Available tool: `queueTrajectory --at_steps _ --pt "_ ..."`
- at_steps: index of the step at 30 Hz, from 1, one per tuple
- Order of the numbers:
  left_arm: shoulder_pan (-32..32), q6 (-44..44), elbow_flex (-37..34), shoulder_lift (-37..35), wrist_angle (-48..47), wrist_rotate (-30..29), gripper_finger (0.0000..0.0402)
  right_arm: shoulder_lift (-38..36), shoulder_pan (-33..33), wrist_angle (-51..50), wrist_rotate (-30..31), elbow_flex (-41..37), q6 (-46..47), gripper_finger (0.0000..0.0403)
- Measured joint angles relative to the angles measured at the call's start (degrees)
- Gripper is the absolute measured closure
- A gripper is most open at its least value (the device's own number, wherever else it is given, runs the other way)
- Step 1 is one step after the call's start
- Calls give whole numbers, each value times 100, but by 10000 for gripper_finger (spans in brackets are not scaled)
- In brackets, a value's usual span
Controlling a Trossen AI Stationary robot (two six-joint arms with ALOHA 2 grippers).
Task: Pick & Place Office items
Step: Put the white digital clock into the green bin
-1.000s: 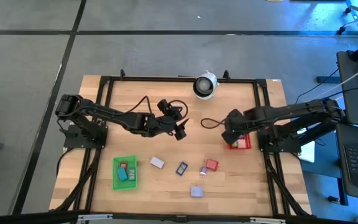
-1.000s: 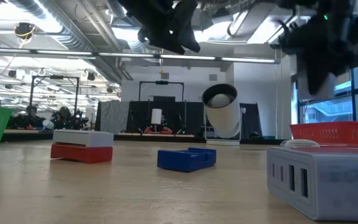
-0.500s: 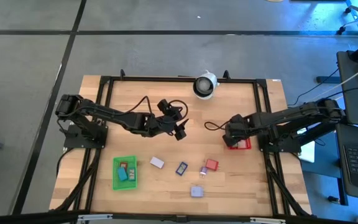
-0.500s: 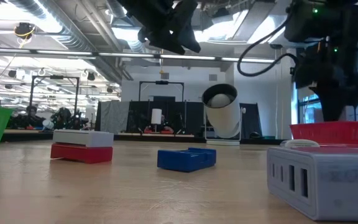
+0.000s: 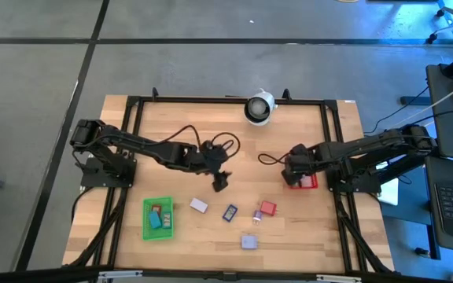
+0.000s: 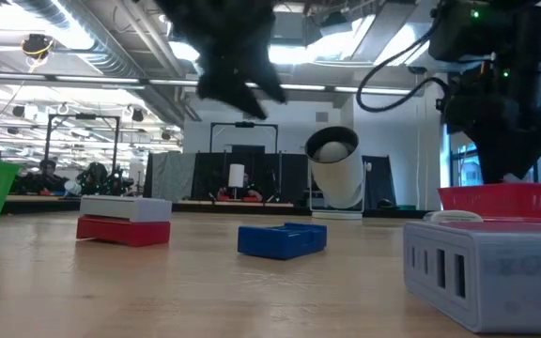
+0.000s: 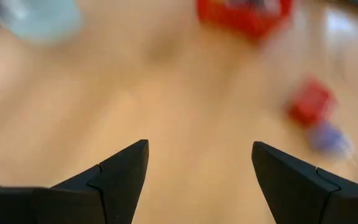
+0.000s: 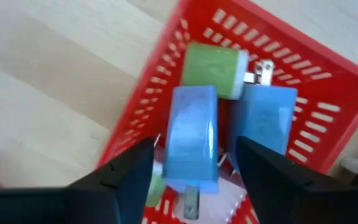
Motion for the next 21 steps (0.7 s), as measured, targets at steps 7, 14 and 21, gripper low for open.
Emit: queueTrajectory --at_steps 7,14,21 --pt "-359 493 -4 4 -1161 2198 119 0 -4 -3 47 457 -532 130" --pt "-1106 1857 -4 4 -1237 2465 119 0 -4 4 327 939 -896 115" --pt "-1451 1807 -267 4 -1199 2007 119 2 -4 50 439 1017 -915 116"
